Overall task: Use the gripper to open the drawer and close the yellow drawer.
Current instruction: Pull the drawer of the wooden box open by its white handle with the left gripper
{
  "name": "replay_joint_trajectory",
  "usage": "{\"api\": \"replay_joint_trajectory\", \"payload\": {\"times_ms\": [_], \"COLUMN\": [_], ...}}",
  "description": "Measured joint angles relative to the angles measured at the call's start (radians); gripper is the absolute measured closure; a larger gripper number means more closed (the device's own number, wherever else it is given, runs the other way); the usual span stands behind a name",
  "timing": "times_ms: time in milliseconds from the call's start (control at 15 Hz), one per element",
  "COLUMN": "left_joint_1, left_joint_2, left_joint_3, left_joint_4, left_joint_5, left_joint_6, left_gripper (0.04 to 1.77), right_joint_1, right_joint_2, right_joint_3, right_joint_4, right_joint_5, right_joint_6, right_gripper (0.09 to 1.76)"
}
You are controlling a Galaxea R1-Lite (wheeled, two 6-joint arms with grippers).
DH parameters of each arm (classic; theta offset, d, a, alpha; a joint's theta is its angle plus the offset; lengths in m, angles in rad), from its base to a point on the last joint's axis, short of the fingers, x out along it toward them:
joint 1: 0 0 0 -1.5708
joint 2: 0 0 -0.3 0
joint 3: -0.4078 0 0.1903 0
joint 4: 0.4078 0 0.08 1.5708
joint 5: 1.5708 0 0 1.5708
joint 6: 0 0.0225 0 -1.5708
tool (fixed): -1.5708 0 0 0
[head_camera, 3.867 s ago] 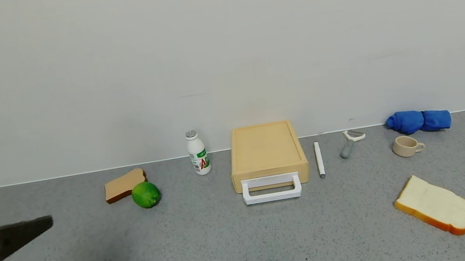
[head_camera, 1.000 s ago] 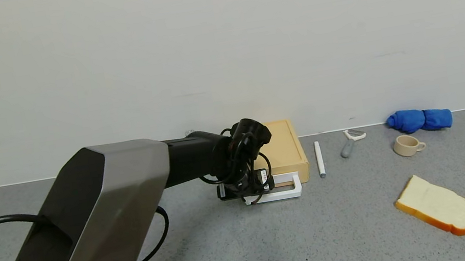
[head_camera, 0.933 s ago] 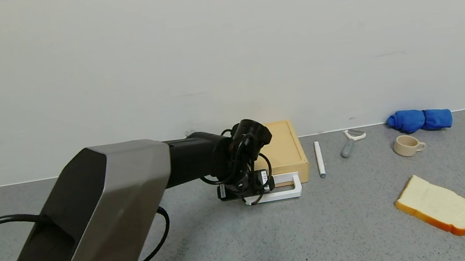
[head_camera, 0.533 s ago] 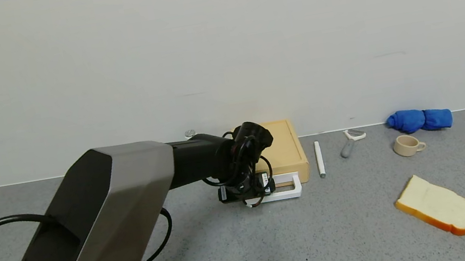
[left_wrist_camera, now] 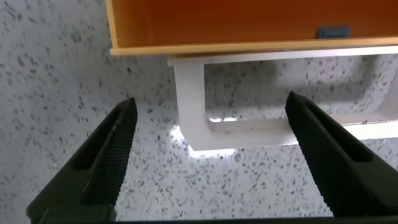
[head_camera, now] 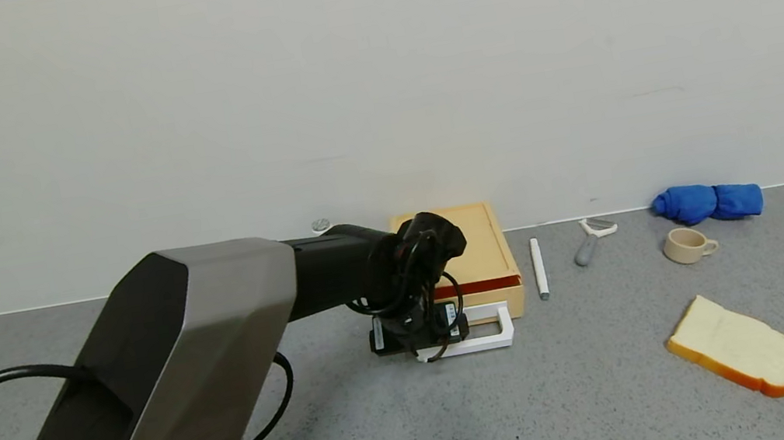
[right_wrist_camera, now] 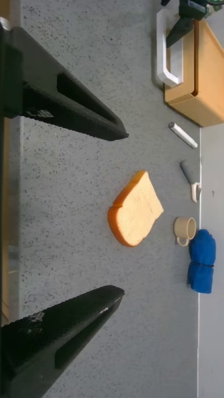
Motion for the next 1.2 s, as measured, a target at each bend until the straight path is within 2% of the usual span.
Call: {"api": "replay_joint_trajectory", "payload": {"times_ms": [467, 1200], "left_joint_1": [-0.03, -0.092], "left_joint_2": [-0.021, -0.111], "left_joint_3": [0.055, 0.237], "left_joint_4": [0.023, 0.017], "left_joint_5": [-0.005, -0.017], "left_joint_6": [-0.052, -0.101], "left_gripper": [0.09, 0.09], "right_joint_1": [0.0, 0.0], "right_joint_2": [0.0, 0.0], "right_joint_3": [0.0, 0.0], "right_joint_4": [0.0, 0.0], "right_joint_5": [0.0, 0.0], "right_joint_6": [0.0, 0.0], "right_gripper": [0.14, 0.14]}}
